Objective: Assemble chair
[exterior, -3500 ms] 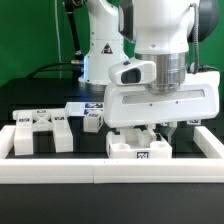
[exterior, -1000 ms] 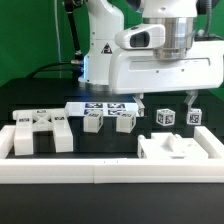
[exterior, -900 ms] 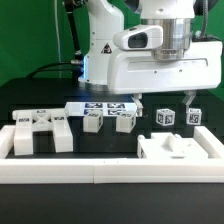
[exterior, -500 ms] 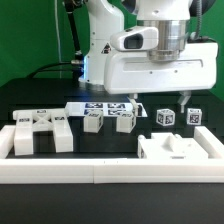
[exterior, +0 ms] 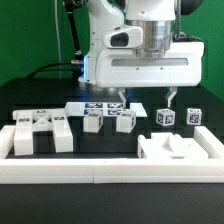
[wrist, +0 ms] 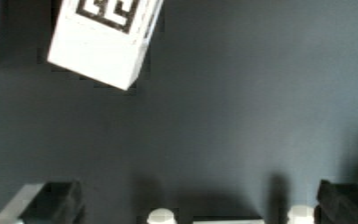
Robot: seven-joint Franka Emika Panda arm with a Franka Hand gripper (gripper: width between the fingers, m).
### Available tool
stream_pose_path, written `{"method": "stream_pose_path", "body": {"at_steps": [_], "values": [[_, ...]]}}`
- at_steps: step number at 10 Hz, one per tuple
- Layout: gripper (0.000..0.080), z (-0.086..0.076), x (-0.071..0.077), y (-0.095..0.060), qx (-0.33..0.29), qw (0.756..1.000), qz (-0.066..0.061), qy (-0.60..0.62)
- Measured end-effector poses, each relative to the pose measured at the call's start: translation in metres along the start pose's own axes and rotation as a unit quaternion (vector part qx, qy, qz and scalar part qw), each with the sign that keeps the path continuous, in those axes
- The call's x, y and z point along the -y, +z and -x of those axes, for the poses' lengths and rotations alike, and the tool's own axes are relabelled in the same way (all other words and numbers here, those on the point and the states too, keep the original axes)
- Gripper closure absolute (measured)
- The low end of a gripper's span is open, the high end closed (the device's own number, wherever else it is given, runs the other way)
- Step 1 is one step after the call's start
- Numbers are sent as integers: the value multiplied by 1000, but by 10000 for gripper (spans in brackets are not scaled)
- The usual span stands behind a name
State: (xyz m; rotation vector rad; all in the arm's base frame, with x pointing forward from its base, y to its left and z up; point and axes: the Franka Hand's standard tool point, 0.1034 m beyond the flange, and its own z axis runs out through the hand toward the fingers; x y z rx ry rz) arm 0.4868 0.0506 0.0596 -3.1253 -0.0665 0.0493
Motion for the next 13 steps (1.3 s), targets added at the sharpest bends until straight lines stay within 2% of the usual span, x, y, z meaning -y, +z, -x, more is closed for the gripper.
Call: {"method": "stream_pose_path", "body": {"at_steps": [3, 4, 6, 8, 10, 12, 13], "values": [[150, 0, -1, 0, 0, 1000, 0, 8], [150, 2, -8, 1, 2, 1000, 2, 18], [150, 6, -24, 2, 12, 994, -3, 112], [150, 6, -20, 2, 12, 989, -5, 150], [150, 6, -23, 2, 12, 990, -5, 139], [150, 10, -48, 4, 21, 994, -6, 109], [150, 11, -55, 5, 21, 994, -6, 105]]}}
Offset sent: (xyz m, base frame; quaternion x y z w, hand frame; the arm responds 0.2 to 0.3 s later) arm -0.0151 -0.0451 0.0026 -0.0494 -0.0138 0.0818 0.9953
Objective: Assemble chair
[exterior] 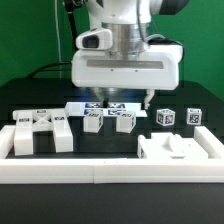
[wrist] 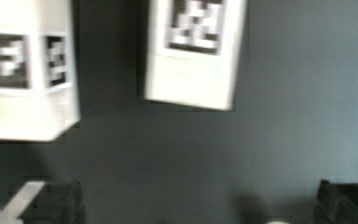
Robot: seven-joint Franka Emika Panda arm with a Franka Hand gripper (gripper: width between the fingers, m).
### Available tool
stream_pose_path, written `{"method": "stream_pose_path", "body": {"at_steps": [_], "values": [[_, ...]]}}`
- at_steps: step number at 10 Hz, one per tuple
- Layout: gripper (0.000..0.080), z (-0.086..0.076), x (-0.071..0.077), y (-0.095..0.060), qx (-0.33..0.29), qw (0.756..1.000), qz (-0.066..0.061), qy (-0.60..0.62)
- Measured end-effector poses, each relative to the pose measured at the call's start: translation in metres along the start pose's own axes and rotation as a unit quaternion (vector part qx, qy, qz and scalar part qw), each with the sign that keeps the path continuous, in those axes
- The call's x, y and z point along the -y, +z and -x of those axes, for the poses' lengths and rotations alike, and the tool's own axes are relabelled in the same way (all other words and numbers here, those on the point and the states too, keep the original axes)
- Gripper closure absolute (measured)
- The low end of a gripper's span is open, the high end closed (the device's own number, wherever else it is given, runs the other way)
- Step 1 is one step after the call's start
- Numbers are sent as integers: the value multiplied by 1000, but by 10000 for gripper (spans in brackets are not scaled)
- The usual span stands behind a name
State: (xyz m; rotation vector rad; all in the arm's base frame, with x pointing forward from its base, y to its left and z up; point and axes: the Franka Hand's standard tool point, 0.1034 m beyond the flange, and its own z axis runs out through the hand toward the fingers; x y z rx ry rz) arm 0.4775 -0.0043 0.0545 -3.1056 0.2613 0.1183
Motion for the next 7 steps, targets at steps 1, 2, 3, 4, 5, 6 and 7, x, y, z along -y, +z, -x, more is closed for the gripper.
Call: {"method": "stream_pose_path", "body": {"at_steps": [1, 2, 3, 4, 5, 6, 7], "values": [[150, 2, 0, 1, 6, 1000, 0, -1], [150, 8, 0, 1, 49, 999, 1, -1], [150, 6, 1, 0, 71, 997, 2, -1], [150, 9, 1, 1, 111, 994, 4, 1], [150, 9, 1, 1, 149, 989, 7, 6], [150, 8, -1, 3, 181, 983, 8, 8], [150, 8, -5, 5, 216, 976, 7, 10]]}}
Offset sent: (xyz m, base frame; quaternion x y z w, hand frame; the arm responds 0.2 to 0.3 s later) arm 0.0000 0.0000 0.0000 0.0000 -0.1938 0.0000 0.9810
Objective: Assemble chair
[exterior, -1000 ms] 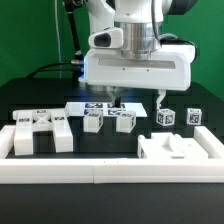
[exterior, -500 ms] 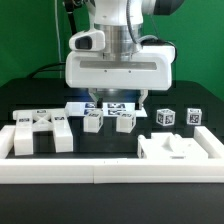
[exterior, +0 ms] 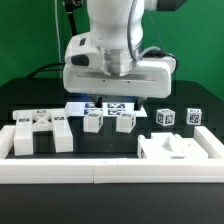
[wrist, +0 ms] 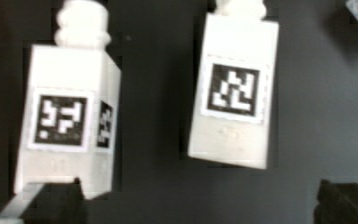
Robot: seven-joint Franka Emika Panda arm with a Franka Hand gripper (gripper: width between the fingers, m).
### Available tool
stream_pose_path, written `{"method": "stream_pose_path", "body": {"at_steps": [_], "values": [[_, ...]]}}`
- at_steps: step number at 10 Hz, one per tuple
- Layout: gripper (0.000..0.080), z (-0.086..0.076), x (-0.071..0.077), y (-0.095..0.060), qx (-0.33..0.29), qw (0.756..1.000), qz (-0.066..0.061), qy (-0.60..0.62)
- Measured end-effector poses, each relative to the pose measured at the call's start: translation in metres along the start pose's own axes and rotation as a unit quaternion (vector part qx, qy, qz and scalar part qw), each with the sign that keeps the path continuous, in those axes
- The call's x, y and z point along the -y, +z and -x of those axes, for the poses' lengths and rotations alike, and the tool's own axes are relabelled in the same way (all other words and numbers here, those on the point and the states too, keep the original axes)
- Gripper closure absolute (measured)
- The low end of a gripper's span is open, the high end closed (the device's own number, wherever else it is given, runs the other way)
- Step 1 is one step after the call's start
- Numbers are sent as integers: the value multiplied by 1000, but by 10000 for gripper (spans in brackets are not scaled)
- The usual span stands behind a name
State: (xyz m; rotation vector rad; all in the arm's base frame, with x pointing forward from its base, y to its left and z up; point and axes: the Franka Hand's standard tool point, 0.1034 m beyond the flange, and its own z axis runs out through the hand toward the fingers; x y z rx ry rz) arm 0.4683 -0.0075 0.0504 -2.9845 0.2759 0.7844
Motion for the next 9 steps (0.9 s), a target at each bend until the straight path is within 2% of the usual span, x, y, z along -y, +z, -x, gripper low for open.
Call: {"method": "stream_pose_path", "body": {"at_steps": [1, 3, 7, 8, 9], "values": [[150, -1, 1, 1, 19, 1000, 1, 0], [150, 8, -1, 5, 101, 995, 5, -4], [150, 17, 4, 15, 226, 974, 17, -9], [150, 16, 5, 17, 248, 969, 19, -10], [150, 13, 6, 18, 244, 970, 20, -10]]}}
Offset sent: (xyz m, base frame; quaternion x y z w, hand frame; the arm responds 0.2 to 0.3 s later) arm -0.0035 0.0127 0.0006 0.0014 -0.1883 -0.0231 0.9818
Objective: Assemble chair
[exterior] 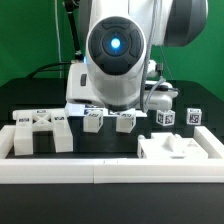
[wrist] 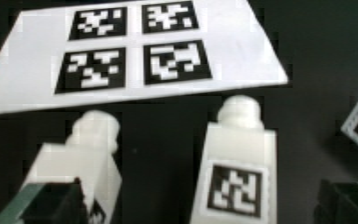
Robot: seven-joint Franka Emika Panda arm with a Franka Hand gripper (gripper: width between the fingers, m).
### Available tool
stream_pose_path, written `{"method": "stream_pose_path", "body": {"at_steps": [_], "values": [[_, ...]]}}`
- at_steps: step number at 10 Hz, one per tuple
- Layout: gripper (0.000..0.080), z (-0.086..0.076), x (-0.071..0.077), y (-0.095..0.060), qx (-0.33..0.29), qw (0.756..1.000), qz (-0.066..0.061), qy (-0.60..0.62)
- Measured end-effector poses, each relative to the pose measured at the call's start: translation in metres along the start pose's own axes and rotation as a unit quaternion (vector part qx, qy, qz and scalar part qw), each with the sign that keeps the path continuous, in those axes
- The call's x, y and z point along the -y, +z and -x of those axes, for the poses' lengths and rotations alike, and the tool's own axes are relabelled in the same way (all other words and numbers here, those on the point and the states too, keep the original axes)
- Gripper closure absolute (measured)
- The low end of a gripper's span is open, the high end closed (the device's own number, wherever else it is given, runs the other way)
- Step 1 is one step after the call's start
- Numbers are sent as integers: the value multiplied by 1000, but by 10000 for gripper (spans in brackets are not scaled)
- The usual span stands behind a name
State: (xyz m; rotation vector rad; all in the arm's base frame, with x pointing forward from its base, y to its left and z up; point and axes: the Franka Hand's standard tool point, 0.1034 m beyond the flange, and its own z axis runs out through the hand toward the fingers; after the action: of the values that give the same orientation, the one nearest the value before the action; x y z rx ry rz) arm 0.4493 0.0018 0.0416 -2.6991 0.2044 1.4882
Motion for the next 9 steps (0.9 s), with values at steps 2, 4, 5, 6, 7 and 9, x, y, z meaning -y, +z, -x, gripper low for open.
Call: {"method": "stream_pose_path", "body": {"at_steps": [2, 4, 5, 6, 7, 9], "values": [[150, 0, 1, 0, -1, 1000, 0, 0], [150, -2, 5, -2, -16, 1000, 2, -3], [150, -3, 7, 0, -23, 1000, 3, -4], [150, -5, 8, 1, -24, 1000, 5, -5], [150, -8, 9, 4, -26, 1000, 6, -5], [150, -15, 11, 8, -30, 1000, 8, -6]]}}
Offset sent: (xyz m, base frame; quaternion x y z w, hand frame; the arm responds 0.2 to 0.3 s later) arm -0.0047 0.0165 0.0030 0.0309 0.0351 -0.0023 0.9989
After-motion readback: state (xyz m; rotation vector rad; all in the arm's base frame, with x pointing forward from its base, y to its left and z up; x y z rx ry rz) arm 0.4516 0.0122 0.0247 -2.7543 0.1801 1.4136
